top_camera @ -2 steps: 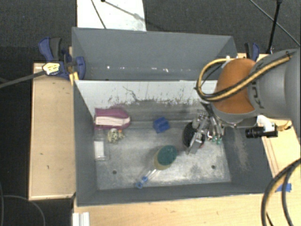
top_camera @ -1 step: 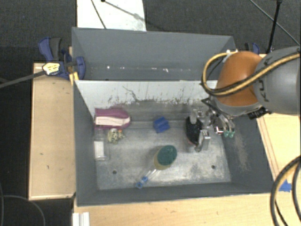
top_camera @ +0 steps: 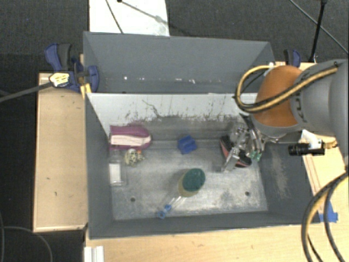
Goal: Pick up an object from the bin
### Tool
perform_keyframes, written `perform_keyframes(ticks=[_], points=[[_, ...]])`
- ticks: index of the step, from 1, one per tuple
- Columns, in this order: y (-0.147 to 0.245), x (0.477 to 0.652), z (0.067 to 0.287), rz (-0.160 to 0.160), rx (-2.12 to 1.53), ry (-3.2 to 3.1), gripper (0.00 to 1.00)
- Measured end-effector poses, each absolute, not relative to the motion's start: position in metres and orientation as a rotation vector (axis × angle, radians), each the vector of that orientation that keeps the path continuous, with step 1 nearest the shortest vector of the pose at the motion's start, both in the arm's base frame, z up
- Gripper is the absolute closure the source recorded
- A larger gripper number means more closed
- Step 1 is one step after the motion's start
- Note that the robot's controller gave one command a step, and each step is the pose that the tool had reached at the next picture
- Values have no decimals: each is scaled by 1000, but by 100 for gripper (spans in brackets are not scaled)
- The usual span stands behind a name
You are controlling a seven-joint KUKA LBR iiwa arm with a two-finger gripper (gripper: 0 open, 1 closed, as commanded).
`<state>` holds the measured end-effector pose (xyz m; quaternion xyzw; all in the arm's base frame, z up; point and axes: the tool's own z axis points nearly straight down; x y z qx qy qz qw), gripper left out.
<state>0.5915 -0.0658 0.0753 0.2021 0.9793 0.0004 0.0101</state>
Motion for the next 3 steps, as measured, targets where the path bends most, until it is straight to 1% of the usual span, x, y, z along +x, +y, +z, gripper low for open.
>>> perform_keyframes(ticks=[1, 2, 3], points=[[-140, 551, 71, -1, 885, 3014, 0], [-139, 551, 70, -1, 873, 3018, 100], [-139, 552, 74, -2, 864, 3017, 100]])
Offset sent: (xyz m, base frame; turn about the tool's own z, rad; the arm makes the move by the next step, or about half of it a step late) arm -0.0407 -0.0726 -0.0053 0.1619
